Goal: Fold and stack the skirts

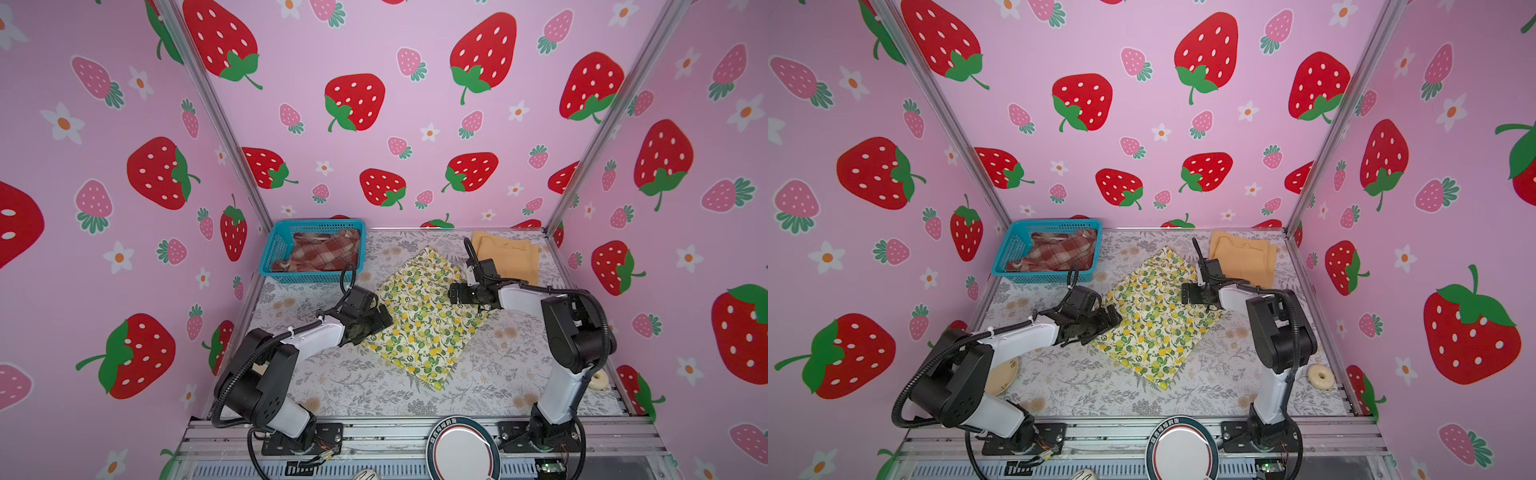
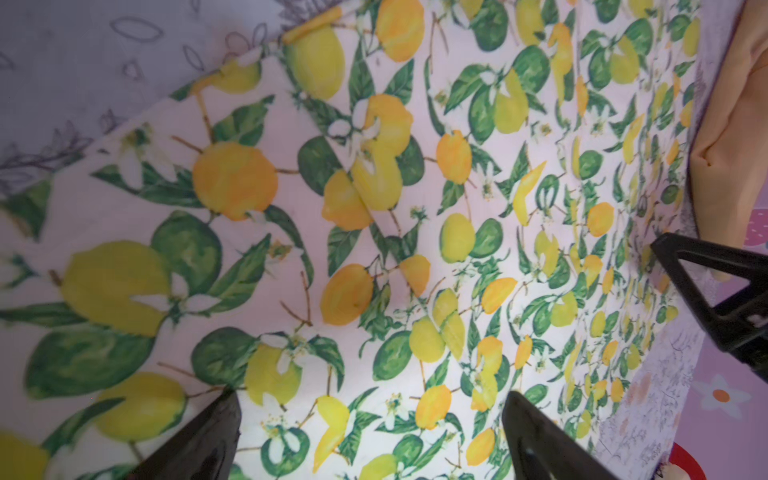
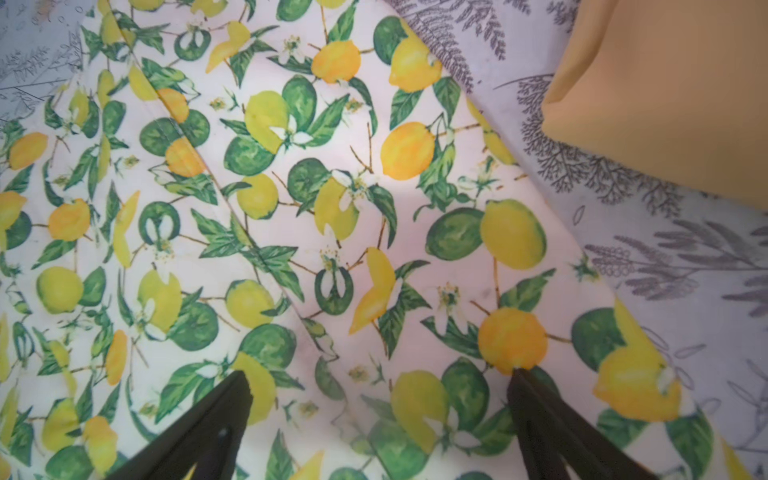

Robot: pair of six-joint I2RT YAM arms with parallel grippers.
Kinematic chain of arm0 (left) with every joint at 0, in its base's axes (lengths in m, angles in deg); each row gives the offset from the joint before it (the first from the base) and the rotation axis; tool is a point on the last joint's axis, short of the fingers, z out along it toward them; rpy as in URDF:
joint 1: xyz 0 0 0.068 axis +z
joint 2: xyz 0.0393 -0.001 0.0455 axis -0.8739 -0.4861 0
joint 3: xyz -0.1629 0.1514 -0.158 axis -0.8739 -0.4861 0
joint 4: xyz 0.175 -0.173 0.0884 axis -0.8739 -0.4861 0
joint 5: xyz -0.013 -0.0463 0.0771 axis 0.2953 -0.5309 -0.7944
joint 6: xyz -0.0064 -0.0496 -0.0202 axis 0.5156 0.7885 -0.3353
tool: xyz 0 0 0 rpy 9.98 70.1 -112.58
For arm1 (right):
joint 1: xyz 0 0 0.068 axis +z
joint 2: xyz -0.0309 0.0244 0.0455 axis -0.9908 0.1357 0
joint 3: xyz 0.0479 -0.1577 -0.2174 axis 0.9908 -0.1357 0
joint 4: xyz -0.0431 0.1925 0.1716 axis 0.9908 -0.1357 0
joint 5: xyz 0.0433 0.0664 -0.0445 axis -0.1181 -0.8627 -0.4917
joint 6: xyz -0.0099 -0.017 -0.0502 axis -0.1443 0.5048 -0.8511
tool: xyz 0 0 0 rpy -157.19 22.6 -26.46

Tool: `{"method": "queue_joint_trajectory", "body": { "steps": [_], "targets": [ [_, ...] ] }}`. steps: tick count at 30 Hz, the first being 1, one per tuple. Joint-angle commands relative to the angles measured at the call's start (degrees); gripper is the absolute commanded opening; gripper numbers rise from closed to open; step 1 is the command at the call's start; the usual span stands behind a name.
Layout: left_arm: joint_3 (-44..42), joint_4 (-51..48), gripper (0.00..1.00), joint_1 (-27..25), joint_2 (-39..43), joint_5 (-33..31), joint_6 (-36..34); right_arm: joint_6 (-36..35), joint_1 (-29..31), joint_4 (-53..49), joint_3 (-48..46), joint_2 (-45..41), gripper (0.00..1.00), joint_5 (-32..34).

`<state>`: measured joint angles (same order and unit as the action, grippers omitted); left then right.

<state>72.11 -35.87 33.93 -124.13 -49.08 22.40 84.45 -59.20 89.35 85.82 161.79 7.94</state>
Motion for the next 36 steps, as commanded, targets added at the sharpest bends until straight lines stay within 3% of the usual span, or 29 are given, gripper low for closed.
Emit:
{"method": "queue_joint_trajectory", "body": {
  "steps": [1, 14, 24, 31, 36],
  "targets": [
    [-2.7, -0.5, 0.99, 0.4, 0.7, -2.3, 1.0, 0.3, -1.1, -0.9, -2.6, 0.2, 1.00, 1.6],
    [-11.5, 0.6, 0.99, 1.2, 4.1, -2.7, 2.5, -0.8, -6.3, -0.8, -4.7, 0.7, 1.00, 2.2],
    [-8.5, -6.6, 0.99, 2.0, 13.2, -3.7, 1.1, -0.6, -6.1, -2.2, -2.9, -6.4, 1.00, -1.5],
    [-3.2, -15.9, 0.99, 4.9, 19.9, -6.6, -0.8, -3.9, 1.6, -5.8, -4.4, -17.3, 1.00, 0.7],
    [-5.2, -15.5, 1.00, 8.6, 20.5, -5.0, -1.2, -4.9, 9.4, -6.4, -8.8, -23.6, 1.00, 5.0]
  ]
}}
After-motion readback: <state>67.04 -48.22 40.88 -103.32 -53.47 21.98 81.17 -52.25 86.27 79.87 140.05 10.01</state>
